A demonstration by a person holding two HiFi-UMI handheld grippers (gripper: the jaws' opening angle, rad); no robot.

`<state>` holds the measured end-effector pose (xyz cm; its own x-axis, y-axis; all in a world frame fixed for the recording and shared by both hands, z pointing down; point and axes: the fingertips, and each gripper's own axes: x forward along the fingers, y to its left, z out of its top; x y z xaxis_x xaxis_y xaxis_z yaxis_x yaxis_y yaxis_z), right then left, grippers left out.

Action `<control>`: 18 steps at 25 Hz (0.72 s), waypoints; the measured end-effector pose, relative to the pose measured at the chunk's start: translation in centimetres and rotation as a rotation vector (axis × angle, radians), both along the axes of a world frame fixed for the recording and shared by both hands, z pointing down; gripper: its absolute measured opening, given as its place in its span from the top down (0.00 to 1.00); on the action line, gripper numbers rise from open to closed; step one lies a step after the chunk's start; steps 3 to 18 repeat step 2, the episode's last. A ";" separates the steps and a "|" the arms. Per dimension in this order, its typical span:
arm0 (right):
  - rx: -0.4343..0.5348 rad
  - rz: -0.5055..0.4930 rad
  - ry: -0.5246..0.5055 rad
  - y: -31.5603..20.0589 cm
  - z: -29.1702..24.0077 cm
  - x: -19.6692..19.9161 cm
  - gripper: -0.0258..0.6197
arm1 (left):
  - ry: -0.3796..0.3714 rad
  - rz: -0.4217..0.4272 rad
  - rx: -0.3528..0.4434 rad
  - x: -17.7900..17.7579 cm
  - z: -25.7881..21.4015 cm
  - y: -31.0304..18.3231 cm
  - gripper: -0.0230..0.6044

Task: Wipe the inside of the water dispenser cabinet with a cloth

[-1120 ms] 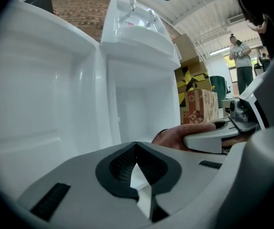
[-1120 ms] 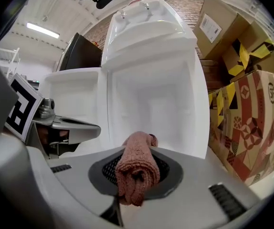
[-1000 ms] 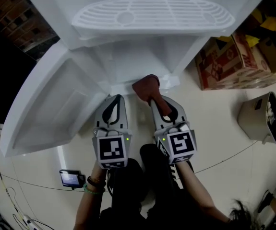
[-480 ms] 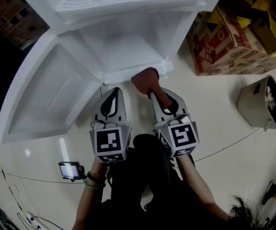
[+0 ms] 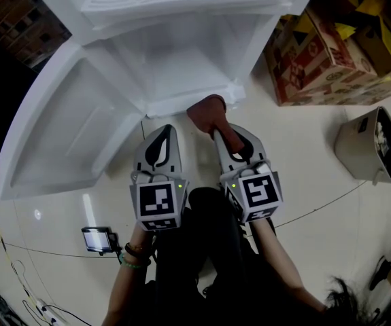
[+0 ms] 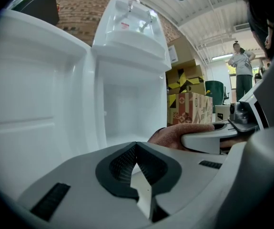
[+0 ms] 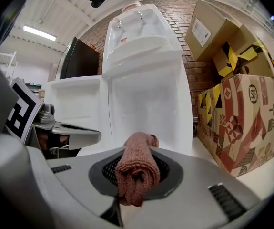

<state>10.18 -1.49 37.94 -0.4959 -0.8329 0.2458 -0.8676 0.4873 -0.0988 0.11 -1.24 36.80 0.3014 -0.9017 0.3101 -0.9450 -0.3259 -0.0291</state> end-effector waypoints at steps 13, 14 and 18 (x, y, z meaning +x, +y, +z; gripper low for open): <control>0.000 0.000 0.004 0.0 0.0 0.0 0.85 | -0.012 0.011 0.000 0.0 0.1 0.2 0.96; 0.000 0.000 0.004 0.0 0.0 0.0 0.85 | -0.012 0.011 0.000 0.0 0.1 0.2 0.96; 0.000 0.000 0.004 0.0 0.0 0.0 0.85 | -0.012 0.011 0.000 0.0 0.1 0.2 0.96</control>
